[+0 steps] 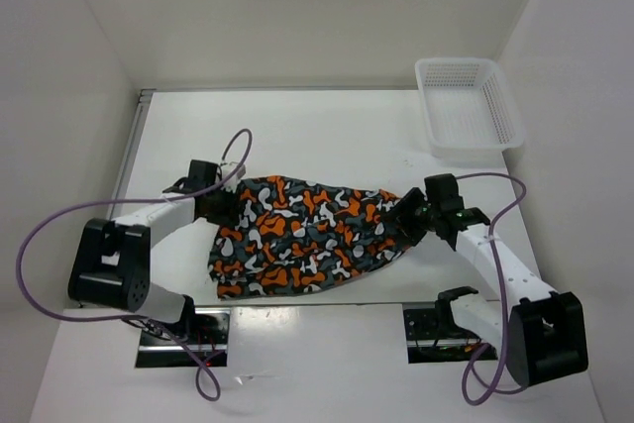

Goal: Fold and stack the shorts
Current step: Fold the shorts

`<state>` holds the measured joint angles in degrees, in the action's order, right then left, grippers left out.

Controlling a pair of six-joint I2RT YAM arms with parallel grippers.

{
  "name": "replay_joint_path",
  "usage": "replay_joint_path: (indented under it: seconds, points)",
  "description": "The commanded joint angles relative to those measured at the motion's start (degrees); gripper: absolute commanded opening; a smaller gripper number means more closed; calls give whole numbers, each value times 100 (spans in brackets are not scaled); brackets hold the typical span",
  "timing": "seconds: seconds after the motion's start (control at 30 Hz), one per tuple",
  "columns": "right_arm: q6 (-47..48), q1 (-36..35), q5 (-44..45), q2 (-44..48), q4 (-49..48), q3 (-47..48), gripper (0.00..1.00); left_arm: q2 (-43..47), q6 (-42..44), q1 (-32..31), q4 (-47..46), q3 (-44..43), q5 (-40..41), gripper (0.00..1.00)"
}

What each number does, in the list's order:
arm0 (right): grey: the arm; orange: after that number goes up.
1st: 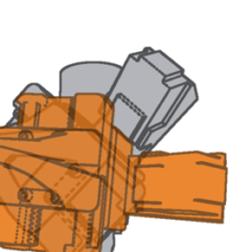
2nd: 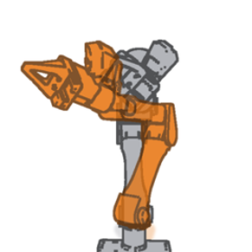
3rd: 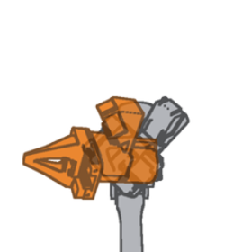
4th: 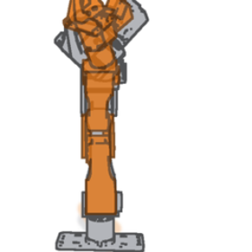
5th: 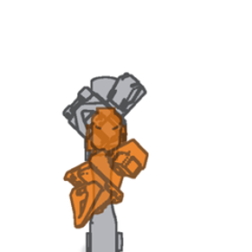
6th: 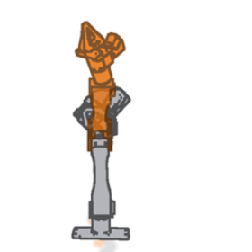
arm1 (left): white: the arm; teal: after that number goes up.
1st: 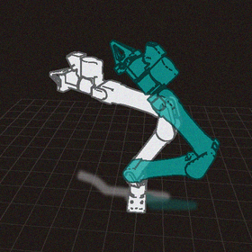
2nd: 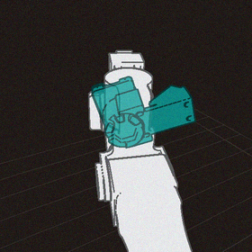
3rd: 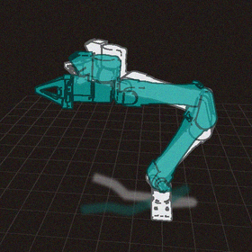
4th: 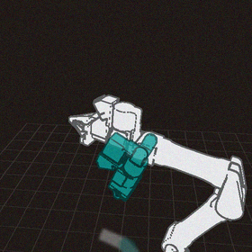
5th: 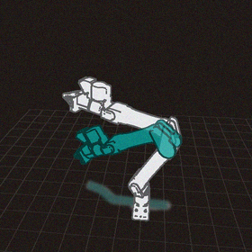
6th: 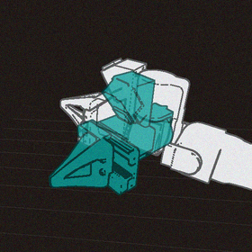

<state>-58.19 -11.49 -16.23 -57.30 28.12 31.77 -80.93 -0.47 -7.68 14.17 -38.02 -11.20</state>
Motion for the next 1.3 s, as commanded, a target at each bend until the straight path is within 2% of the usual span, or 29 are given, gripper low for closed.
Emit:
replay_joint_path:
  seconds: [0.0, 0.07, 0.1, 0.13, 0.2, 0.23, 0.37, 0.43, 0.47, 0.5, 0.53, 0.6, 0.67, 0.73, 0.8, 0.87, 0.9, 0.97, 1.0, 1.07, 1.1, 1.17, 1.23, 1.27]
  points:
    - [-131, -64, 242, -281, -492, -30, 57, -616, 47, -40, -397, -292, -137, 35]
    - [-131, -64, 243, -606, -658, 127, 43, -1047, 47, -40, -398, -635, -84, 16]
    - [-131, -117, 243, -738, -798, 197, 30, -1205, 47, -40, -398, -1011, -84, 3]
    - [-70, -117, 295, -1052, -895, 372, 25, -1476, 47, 21, -398, -1206, -84, 0]
    - [79, -117, 296, -1440, -1141, 654, 19, -1732, 47, 118, -398, -1610, -145, 0]
    - [211, -117, 348, -1912, -1142, 1038, 15, -1969, 47, 196, -398, -2064, -145, 0]
    - [536, -117, 348, -3116, -1370, 2086, 8, -2488, 47, 469, -223, -2998, -145, 0]
    - [607, -117, 296, -3427, -1370, 2629, 5, -2638, 47, 627, -134, -3623, -84, 0]
    - [660, -65, 296, -3620, -1370, 2781, 5, -2639, 47, 680, -134, -3755, -84, 2]
    - [660, -64, 226, -3622, -1310, 3026, 5, -2691, 47, 802, -56, -4026, -180, 18]
    - [730, -64, 225, -3674, -1309, 3124, 5, -2692, 47, 864, 49, -4133, -259, 36]
    - [870, -64, 225, -3675, -1221, 3247, 5, -2430, 47, 1031, 111, -4205, -644, 87]
    - [941, -64, 165, -3622, -1160, 3248, 7, -2183, 47, 1128, 357, -4205, -778, 95]
    - [994, -64, 59, -3552, -1160, 3055, 9, -1674, 47, 1277, 585, -3978, -831, 97]
    - [994, -64, -47, -3491, -1212, 2871, 12, -1026, 47, 1427, 586, -3153, -988, 91]
    - [1056, -64, -109, -3420, -1264, 2817, 14, -654, 47, 1673, 586, -2564, -1042, 77]
    - [1056, -64, -109, -3359, -1265, 2678, 14, -426, 47, 1752, 586, -2109, -1042, 61]
    - [1108, -64, -109, -3358, -1265, 2624, 15, -372, 47, 1805, 657, -1807, -1269, 56]
    - [1108, -64, -109, -3358, -1265, 2624, 15, -371, 47, 1805, 709, -1570, -1392, 58]
    - [1108, -64, -109, -3358, -1265, 2624, 15, -371, 47, 1805, 535, -1323, -1568, 74]
    - [1161, -64, -109, -3358, -1265, 2624, 15, -424, 47, 1805, 360, -1226, -1569, 77]
    - [1161, -64, -161, -3358, -1265, 2624, 15, -651, 47, 1805, 288, -1173, -1517, 79]
    - [1161, -64, -161, -3358, -1265, 2624, 15, -819, 47, 1805, 174, -1173, -1577, 76]
    - [1161, -64, -161, -3358, -1265, 2624, 15, -941, 47, 1805, 112, -1173, -1578, 71]
